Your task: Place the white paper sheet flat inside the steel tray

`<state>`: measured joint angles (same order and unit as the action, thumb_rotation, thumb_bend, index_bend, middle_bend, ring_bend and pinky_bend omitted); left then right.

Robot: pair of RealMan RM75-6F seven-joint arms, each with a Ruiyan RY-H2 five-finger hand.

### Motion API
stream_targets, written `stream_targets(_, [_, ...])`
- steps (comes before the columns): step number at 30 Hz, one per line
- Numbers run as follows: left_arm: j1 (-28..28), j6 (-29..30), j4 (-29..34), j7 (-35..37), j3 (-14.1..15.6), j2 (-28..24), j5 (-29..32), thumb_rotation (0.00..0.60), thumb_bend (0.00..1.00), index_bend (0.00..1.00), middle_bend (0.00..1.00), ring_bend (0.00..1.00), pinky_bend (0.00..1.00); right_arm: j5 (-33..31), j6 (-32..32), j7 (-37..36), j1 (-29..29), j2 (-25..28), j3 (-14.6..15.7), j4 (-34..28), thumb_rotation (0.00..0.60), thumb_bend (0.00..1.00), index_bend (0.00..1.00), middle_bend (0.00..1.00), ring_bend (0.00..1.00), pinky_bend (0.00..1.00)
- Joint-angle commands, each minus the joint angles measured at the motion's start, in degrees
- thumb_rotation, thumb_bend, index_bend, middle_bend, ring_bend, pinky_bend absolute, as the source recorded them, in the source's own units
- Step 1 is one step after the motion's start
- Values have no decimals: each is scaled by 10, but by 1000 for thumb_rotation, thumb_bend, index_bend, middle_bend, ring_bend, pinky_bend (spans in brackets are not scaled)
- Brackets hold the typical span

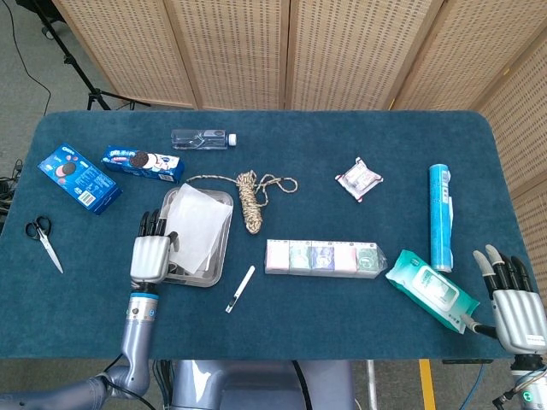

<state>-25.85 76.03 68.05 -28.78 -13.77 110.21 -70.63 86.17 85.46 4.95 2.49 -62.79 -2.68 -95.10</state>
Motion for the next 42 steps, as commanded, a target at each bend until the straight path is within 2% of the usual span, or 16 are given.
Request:
stream_targets(1, [0,6,4,-6,-7,8,10,600,413,841,0,0,0,1,0,0,0,0,0,0,600,0,0,0,0,0])
stream_targets(13, [-1,23,29,-33,-20,25,31,600,419,843,0,0,0,3,1,3,0,-1,2,-2,600,0,0,0,0,0])
stream_targets(23, [0,31,45,-52,-19,35,44,600,416,843,0,0,0,2,1,2,-1,0,1,-2,600,0,0,0,0,0])
stream_targets(27, [0,32,46,-52,-15,33,43,600,374,842,0,0,0,3,2,1,-2,0,1,-2,600,0,0,0,0,0])
stream_targets(30, [1,32,54,-42,-12,27,37,600,322,800,0,0,0,3,4,0,-2,-1,1,-2,600,0,0,0,0,0])
stream_targets(35, [3,31,68,-33,-9,16,33,597,244,672,0,0,0,4,5,2,-2,-1,1,-1,600,0,0,0,0,0])
stream_targets(42, [5,27,83,-36,-8,9,40,586,217,639,0,0,0,6,6,3,-3,-3,1,-1,600,0,0,0,0,0])
